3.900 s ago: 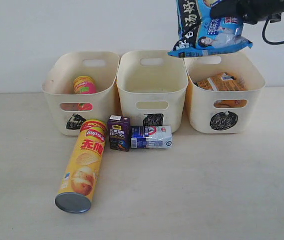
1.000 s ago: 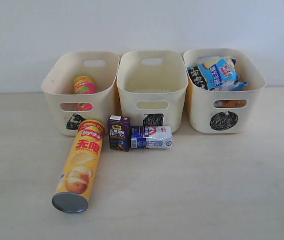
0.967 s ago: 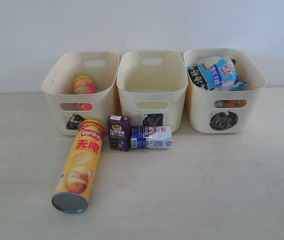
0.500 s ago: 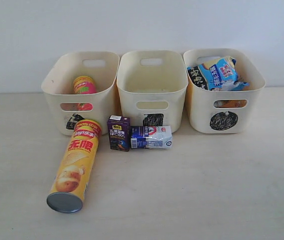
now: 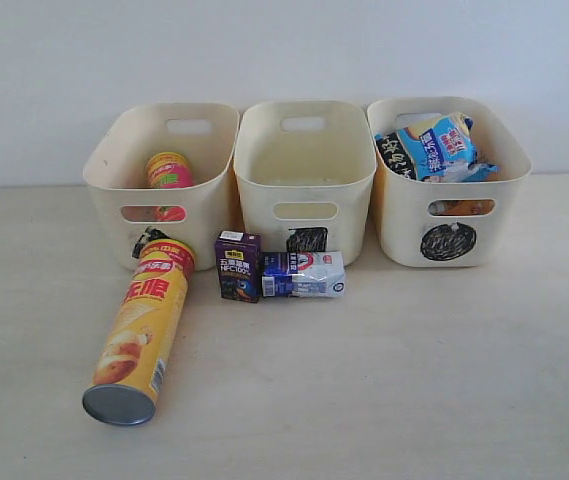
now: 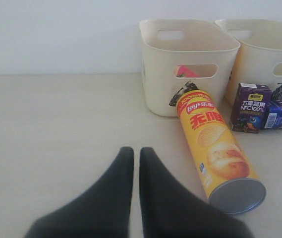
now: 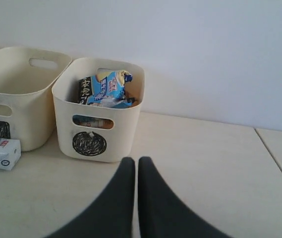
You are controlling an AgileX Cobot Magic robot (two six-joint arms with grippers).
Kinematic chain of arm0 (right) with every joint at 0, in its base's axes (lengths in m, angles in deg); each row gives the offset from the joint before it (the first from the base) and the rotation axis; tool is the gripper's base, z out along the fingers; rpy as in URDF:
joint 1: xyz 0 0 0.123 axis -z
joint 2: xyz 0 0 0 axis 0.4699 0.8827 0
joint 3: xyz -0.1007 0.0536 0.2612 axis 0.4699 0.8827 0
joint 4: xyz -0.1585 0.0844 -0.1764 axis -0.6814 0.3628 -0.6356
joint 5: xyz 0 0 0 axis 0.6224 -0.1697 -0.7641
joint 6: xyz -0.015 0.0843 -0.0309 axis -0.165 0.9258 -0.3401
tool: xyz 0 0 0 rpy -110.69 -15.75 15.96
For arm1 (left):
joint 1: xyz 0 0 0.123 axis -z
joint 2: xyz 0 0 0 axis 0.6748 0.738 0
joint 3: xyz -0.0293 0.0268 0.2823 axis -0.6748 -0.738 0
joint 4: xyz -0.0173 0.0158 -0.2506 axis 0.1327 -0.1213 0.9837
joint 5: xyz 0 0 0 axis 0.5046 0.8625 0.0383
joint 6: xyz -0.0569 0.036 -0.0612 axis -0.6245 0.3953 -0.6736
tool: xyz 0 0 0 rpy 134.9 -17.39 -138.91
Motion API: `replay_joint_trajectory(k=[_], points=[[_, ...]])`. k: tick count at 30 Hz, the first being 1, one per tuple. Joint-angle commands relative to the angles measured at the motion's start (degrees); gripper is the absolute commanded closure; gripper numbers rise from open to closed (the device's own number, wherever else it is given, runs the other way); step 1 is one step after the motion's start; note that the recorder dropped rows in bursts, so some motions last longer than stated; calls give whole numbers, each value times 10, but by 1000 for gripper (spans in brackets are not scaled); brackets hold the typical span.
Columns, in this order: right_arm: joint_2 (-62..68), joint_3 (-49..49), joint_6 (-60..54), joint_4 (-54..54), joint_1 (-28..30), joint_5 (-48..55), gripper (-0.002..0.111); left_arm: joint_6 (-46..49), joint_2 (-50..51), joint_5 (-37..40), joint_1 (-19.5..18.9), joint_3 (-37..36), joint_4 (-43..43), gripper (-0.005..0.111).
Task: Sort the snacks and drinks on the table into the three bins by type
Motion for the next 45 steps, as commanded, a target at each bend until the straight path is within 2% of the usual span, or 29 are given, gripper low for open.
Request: replay_joint_trajectory(k=[1, 8, 14, 22, 31, 45], points=[[-57, 36, -4, 2, 5, -5, 108, 1, -2, -4, -2, -2, 5, 103], [-66, 59, 40, -3, 5, 1, 108, 1, -2, -4, -2, -2, 5, 103], [-124, 105, 103, -52, 5, -2, 108, 1, -2, -4, -2, -2, 5, 103], [-124, 139, 164, -87, 5, -10, 108, 1, -2, -4, -2, -2, 5, 103], [-124, 179, 176, -91, 5, -44, 108, 1, -2, -4, -2, -2, 5, 103], [-124, 179, 206, -121, 5, -4, 108, 1, -2, -4, -2, -2, 5, 103]])
